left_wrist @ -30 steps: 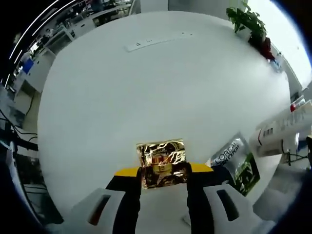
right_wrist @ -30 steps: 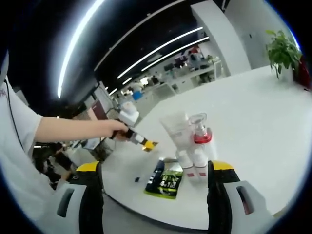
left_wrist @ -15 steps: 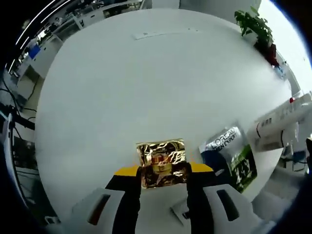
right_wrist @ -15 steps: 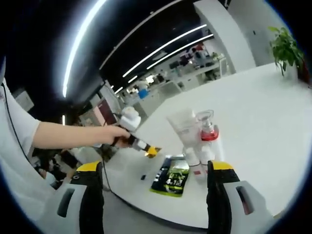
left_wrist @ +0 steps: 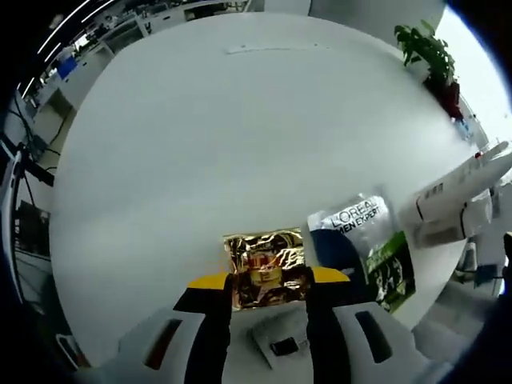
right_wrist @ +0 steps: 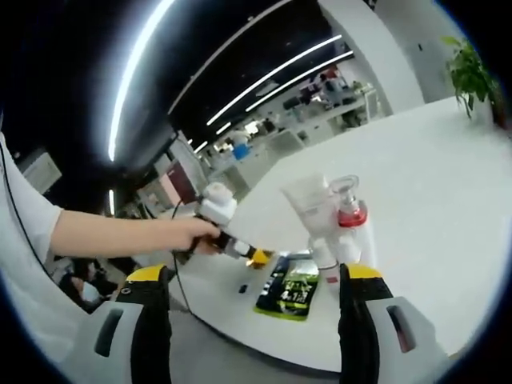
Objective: Arrange the skincare products in the storage area until every visible bottle or jar stands upright without overlapping.
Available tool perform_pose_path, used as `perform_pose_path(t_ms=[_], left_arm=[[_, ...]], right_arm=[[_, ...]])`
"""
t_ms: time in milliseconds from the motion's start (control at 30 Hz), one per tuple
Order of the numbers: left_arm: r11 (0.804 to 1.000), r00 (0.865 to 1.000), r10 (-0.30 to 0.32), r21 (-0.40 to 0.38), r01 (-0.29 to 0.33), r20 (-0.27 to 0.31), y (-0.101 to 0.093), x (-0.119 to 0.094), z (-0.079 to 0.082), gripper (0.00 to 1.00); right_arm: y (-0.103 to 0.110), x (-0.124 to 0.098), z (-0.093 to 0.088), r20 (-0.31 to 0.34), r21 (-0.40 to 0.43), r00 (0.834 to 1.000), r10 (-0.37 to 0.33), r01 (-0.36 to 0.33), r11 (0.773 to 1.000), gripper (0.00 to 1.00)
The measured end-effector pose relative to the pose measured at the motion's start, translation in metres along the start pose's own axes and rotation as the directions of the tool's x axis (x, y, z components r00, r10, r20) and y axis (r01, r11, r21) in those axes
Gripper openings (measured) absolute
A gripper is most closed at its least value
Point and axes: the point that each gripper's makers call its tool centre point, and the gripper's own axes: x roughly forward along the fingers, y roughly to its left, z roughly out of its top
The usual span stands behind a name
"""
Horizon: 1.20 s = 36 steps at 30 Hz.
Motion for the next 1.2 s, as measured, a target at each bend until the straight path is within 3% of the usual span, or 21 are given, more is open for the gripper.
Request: perform_pose_path(t_ms=[167, 367, 767, 1200], left_arm=[[0.999, 1.000, 0.015, -0.034, -0.016, -0.003, 0.0002, 0.0008, -0.0049, 0.40], [0.992, 0.999, 0.015, -0.126, -0.010, 0.037, -0.0024, 0.0011, -0.0035, 0.40], [0.990, 0.998, 0.051, -0.131, -0.046, 0.034, -0.0010, 0.0051, -0.0091, 0.42], [0.985, 0.999, 0.031, -0.169, -0.024, 0.036, -0.0045, 0.0041, -0.0087, 0.45]], right_arm=[[0.0016, -0.0002, -0.0004, -0.001, 0.003, 1.000, 0.008, -0.008, 1.000, 0.87], [0.0042, 0.0006, -0.0012, -0.005, 0.015, 1.000, 0.028, -0.027, 1.000, 0.86], [0.0086, 0.0021, -0.0027, -0.014, 0.036, 0.998, 0.062, -0.061, 0.997, 0.87], [0.0100, 0.0022, -0.0028, -0.014, 0.041, 0.997, 0.072, -0.071, 0.997, 0.87]])
